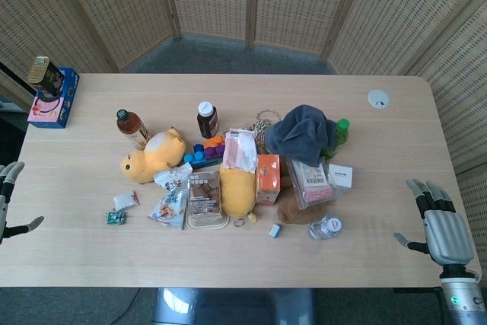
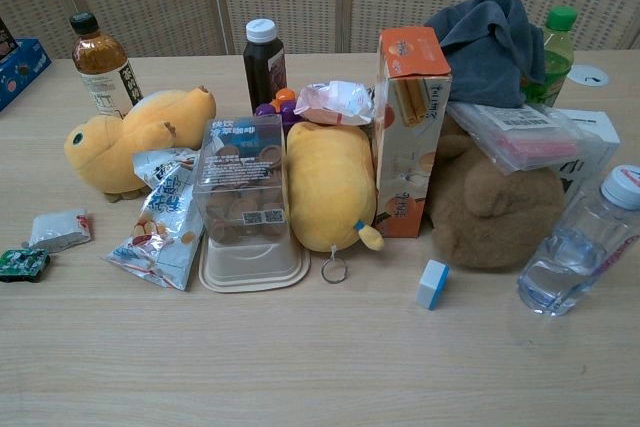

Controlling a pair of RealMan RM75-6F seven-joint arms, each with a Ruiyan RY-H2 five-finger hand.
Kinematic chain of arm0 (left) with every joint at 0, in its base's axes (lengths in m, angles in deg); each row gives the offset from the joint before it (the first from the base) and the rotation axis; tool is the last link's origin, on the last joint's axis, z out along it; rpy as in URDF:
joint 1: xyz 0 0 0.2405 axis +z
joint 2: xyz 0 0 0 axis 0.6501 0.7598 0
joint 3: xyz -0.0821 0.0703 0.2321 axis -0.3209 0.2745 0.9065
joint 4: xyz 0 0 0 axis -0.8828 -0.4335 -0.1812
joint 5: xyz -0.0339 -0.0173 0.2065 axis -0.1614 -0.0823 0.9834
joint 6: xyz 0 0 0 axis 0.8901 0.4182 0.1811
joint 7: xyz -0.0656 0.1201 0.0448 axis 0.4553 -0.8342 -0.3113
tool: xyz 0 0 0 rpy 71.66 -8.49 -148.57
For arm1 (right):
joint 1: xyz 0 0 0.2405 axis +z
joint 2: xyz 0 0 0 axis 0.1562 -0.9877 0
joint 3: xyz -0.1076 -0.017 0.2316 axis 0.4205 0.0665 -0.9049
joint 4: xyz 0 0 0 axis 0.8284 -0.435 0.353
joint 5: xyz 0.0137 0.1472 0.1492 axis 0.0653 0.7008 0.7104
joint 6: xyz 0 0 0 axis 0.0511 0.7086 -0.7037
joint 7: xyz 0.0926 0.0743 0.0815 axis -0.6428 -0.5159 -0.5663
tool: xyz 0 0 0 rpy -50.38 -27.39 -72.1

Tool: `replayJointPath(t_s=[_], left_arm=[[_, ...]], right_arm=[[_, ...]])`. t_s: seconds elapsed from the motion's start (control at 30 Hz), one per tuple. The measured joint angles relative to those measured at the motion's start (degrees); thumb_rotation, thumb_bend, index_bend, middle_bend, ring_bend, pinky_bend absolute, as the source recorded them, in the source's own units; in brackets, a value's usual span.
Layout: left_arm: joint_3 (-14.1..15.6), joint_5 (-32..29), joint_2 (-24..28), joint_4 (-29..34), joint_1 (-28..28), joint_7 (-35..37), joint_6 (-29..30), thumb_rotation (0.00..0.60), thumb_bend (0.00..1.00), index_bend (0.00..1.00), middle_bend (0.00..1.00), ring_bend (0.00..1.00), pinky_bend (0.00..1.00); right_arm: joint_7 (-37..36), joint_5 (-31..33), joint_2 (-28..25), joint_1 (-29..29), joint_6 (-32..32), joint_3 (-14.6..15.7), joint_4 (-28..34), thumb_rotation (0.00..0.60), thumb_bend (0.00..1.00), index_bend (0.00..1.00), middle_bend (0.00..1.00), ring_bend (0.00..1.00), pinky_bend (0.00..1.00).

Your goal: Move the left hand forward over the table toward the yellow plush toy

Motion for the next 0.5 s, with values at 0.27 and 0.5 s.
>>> replayJointPath(t_s=[0.27,0.5], left_arm=[[-0.6,-0.6,-0.9,-2.0,0.2,2.8,-2.1,0.600,0.00,0.00,0.00,0.00,0.00],[-2.4,-1.6,-2.7,-3.5,-1.5,10.5,-6.4,0.600,0.00,0.00,0.00,0.00,0.00]], right_arm=[[-0.1,-0.5,-0.2,-0.1,0.2,0.3,0.2,0.599,0.00,0.00,0.00,0.00,0.00],[-0.2,0.1,-0.2,0.0,0.1,0.0,0.1,0.599,0.00,0.00,0.00,0.00,0.00]])
